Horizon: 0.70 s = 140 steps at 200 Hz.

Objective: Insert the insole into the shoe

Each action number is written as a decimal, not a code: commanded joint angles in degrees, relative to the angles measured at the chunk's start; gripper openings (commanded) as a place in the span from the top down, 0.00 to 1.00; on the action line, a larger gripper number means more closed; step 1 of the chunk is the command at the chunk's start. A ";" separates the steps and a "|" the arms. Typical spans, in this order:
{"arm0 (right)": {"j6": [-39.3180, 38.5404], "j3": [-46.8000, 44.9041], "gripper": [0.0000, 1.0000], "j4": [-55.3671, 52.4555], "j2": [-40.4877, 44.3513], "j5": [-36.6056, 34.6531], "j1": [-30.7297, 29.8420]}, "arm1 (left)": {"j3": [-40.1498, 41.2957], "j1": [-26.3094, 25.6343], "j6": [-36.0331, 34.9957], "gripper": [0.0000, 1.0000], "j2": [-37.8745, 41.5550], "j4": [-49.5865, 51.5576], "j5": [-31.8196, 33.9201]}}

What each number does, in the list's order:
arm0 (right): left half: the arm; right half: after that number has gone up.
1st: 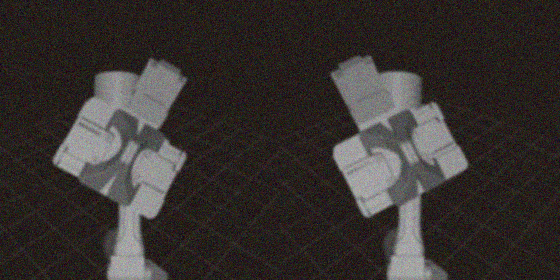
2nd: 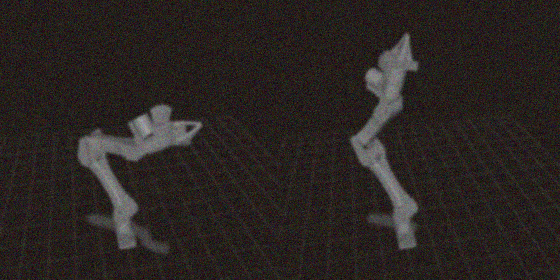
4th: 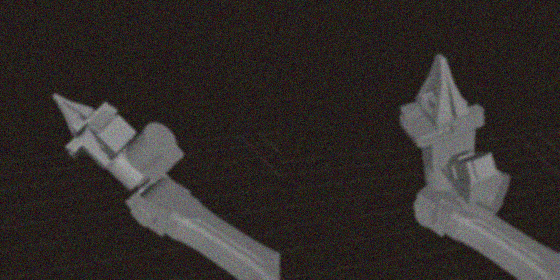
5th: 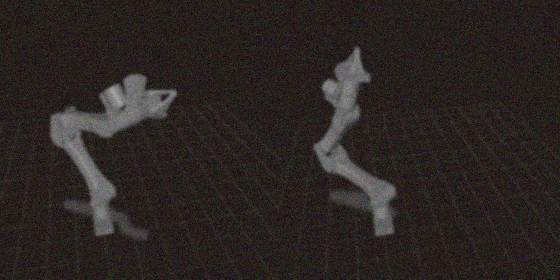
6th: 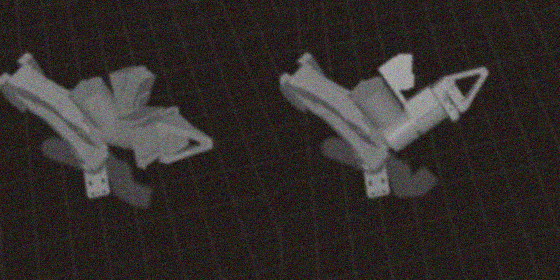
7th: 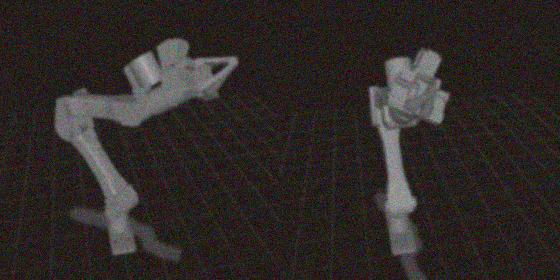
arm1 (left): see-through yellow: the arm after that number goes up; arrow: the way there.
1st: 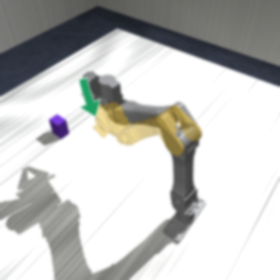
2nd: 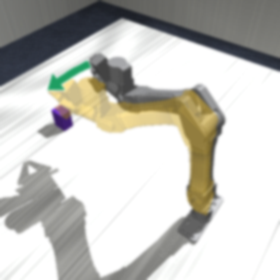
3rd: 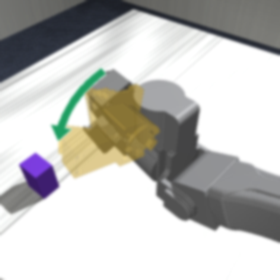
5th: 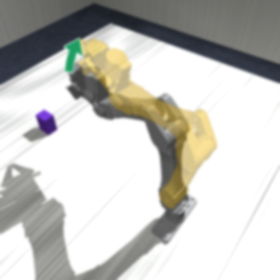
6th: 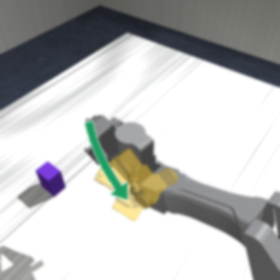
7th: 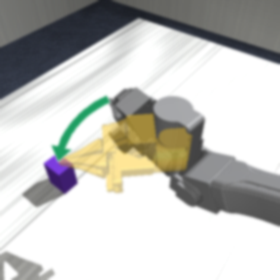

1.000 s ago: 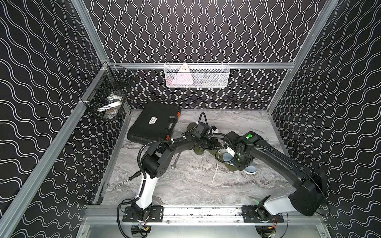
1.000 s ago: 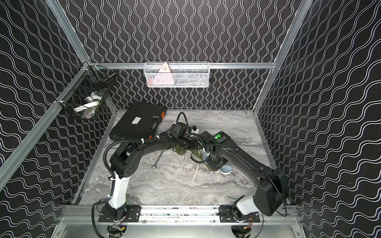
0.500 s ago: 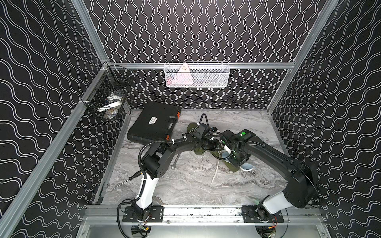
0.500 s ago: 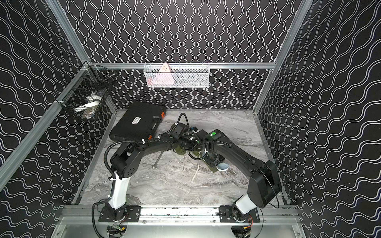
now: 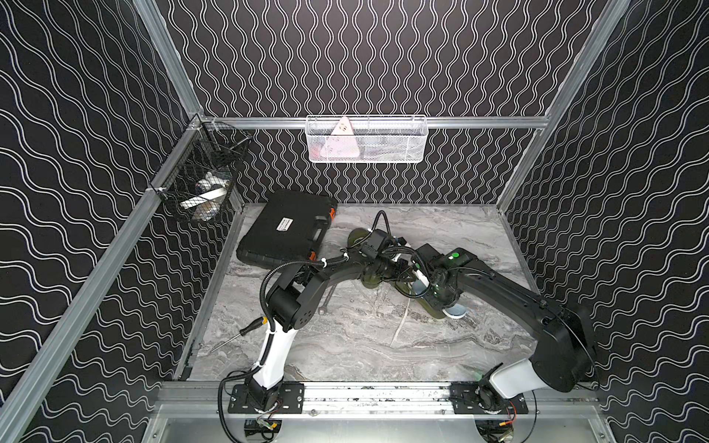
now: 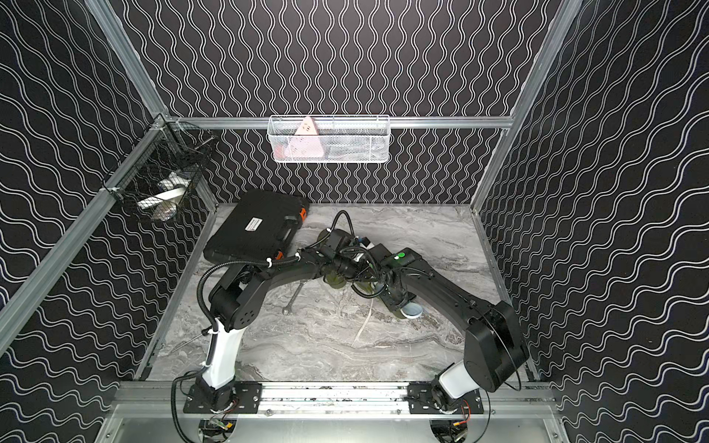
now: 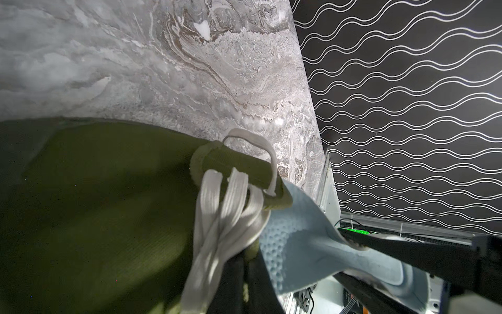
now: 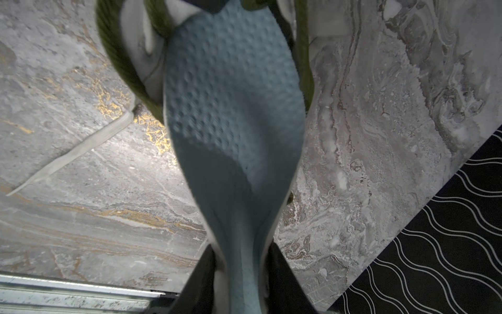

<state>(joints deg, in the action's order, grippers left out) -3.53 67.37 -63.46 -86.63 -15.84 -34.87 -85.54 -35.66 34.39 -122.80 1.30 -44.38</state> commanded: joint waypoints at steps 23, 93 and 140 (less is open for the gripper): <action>-5.67 -3.76 0.68 7.86 2.22 -0.61 -0.03 | -3.80 0.77 -3.26 1.00 -1.29 2.49 -7.05; -9.70 -6.83 0.69 11.65 4.64 -1.96 -0.02 | -6.29 1.55 -5.23 1.00 -3.12 6.11 -9.94; -10.83 -6.33 0.69 14.73 3.26 -2.32 -0.02 | -6.13 1.80 -4.79 1.00 -3.64 5.66 -11.19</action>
<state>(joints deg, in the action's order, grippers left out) -12.69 60.90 -53.28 -83.37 -17.91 -34.87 -91.22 -34.09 30.04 -126.43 7.66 -51.48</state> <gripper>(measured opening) 0.308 0.065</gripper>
